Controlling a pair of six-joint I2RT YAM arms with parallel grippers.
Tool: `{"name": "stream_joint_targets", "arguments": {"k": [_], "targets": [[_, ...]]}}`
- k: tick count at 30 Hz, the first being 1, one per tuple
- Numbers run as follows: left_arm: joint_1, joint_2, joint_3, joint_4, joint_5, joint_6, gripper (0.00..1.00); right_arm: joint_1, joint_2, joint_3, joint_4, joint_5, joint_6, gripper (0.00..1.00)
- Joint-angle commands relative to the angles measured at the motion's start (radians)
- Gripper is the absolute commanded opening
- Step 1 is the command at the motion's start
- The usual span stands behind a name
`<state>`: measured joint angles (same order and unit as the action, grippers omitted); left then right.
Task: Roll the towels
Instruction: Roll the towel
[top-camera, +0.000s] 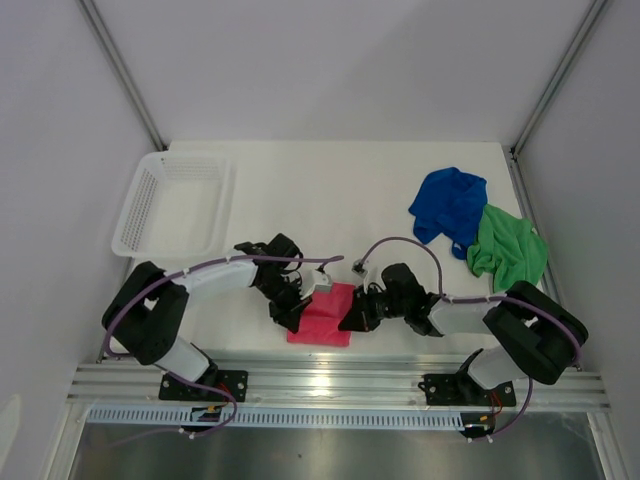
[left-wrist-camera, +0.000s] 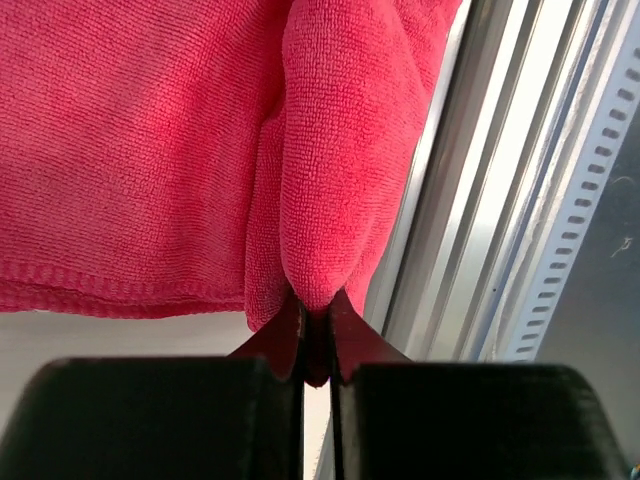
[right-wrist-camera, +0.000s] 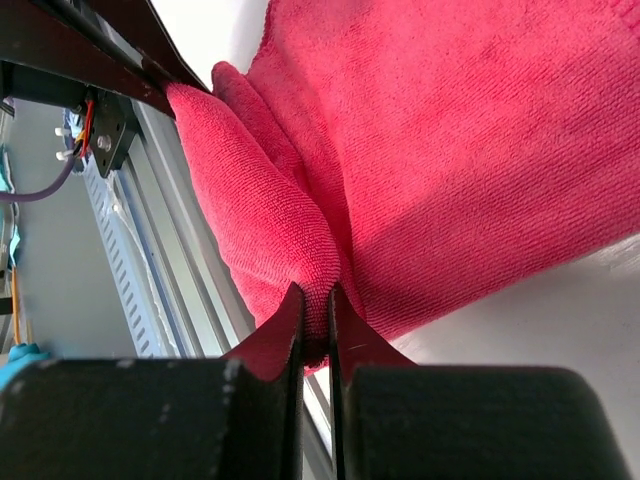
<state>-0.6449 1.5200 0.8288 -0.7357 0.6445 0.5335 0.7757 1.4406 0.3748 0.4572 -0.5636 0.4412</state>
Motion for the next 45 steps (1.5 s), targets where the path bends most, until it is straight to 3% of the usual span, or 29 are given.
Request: {"name": "stream_joint_targets", "arguments": {"k": [1, 4, 11, 21, 27, 28, 30, 34, 38, 43, 45], "targets": [[0.008, 0.017, 0.027, 0.059, 0.001, -0.01, 0.01, -0.013, 0.037, 0.027, 0.014, 0.028, -0.009, 0.06], [0.01, 0.025, 0.016, 0.099, -0.037, -0.036, 0.01, -0.013, 0.035, 0.027, 0.006, 0.059, -0.013, 0.15], [0.014, 0.098, 0.035, 0.108, -0.124, -0.081, 0.01, -0.012, -0.031, 0.081, -0.156, 0.16, -0.055, 0.54], [0.013, 0.082, 0.023, 0.127, -0.121, -0.079, 0.01, -0.01, -0.308, 0.108, -0.38, 0.405, -0.111, 0.63], [0.016, 0.078, 0.023, 0.128, -0.118, -0.078, 0.01, 0.029, -0.466, 0.113, -0.508, 0.516, -0.116, 0.59], [0.014, 0.077, 0.03, 0.13, -0.12, -0.078, 0.01, 0.06, -0.497, 0.105, -0.493, 0.525, -0.121, 0.56], [0.017, 0.075, 0.02, 0.13, -0.121, -0.076, 0.01, 0.095, -0.509, 0.075, -0.465, 0.512, -0.137, 0.35], [0.021, 0.068, 0.021, 0.13, -0.117, -0.073, 0.01, 0.177, -0.49, -0.017, -0.132, 0.363, -0.159, 0.19], [0.024, 0.065, 0.021, 0.128, -0.12, -0.073, 0.01, 0.238, -0.32, -0.025, 0.069, 0.248, -0.167, 0.01], [0.025, 0.057, 0.023, 0.127, -0.129, -0.073, 0.01, 0.266, -0.16, 0.001, 0.233, 0.222, -0.145, 0.0], [0.025, 0.058, 0.023, 0.127, -0.131, -0.073, 0.06, 0.267, -0.109, 0.001, 0.282, 0.232, -0.13, 0.0]]}}
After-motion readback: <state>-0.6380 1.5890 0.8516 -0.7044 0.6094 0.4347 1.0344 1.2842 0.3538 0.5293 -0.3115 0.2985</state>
